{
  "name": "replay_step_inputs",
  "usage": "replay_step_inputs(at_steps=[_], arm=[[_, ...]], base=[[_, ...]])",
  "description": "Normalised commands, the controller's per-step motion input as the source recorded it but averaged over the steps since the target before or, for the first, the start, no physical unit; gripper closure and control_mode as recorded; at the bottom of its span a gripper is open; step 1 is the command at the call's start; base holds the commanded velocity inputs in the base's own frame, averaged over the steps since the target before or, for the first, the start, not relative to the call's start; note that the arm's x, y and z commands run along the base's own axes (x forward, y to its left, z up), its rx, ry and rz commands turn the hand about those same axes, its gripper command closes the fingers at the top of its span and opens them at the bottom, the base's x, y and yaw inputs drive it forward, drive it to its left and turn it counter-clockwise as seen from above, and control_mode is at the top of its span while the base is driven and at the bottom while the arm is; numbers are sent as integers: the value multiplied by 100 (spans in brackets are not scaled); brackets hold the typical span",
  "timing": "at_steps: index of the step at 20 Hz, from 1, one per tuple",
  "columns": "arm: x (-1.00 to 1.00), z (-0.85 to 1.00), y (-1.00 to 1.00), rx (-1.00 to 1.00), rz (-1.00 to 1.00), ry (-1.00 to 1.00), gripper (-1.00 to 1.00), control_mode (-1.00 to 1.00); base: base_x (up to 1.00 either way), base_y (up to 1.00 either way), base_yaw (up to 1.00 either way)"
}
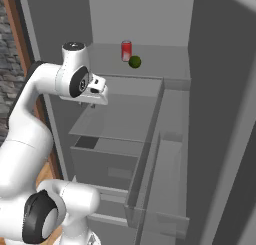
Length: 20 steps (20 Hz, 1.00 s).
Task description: Pick lime from the fridge and place it on the plate on the counter.
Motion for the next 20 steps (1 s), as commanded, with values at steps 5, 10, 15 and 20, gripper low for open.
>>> replay_step_inputs(at_steps=[5, 10, 15, 20], arm=[[0, 7, -7, 0, 0, -5, -100, -100], [0, 10, -26, 0, 0, -10, -100, -100], [0, 12, -34, 0, 0, -9, -100, -100], [0, 22, -38, 0, 0, -8, -100, -100]], base=[[0, 0, 0], [0, 0, 0], [0, 0, 0], [0, 0, 0]])
